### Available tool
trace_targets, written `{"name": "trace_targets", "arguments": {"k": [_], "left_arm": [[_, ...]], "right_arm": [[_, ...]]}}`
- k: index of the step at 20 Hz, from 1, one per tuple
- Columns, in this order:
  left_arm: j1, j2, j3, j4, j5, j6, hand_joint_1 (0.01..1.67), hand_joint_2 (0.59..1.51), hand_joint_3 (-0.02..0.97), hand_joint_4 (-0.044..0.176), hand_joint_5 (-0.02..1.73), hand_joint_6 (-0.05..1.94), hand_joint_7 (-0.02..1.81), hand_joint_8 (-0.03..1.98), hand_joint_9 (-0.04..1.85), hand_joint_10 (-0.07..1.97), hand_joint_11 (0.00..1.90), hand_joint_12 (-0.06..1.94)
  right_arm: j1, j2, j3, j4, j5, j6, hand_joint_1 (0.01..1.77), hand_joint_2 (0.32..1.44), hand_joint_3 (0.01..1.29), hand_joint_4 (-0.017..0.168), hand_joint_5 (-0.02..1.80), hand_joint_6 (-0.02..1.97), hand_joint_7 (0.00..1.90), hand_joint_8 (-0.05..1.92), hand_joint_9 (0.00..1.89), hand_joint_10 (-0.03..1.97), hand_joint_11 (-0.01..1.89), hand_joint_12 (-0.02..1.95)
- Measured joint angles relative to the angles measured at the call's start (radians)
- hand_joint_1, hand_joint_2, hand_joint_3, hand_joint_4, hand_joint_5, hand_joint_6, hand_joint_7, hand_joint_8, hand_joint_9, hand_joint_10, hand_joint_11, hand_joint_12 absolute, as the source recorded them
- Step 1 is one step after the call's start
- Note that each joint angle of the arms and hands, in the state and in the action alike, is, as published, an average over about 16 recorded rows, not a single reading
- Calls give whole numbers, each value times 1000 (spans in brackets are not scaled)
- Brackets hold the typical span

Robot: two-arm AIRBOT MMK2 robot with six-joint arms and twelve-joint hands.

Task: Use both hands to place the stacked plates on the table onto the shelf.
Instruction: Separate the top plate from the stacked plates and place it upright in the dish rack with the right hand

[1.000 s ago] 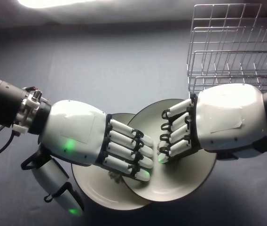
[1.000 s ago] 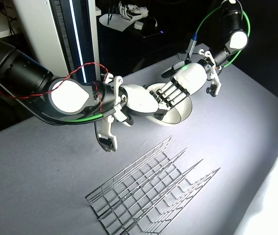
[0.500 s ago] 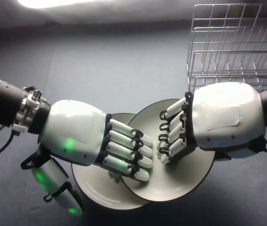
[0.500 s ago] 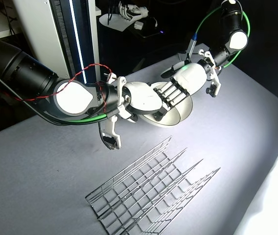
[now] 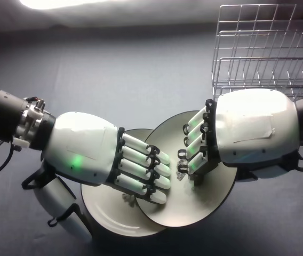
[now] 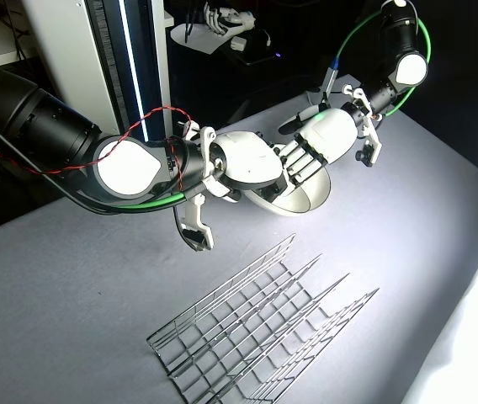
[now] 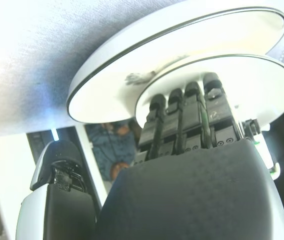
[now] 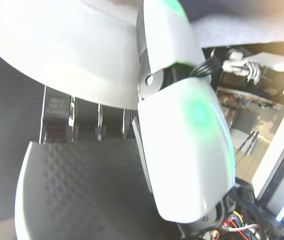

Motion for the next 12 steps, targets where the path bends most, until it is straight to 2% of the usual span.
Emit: {"name": "trace_targets", "arguments": {"k": [6,12], "left_arm": [[-46,68,-16,-27,23,-54,15,1157,21,1,116,3,79,-6,53,0,24,23],[-107,173,-49,-44,31,-114,15,1154,20,1,135,12,106,-3,57,7,23,17]], "right_arm": [[39,13,-7,21,-5,1,1389,987,13,3,882,668,859,697,817,1296,711,1303],[97,44,-39,82,-21,2,1387,991,13,6,899,901,907,793,847,1304,710,1309]]}}
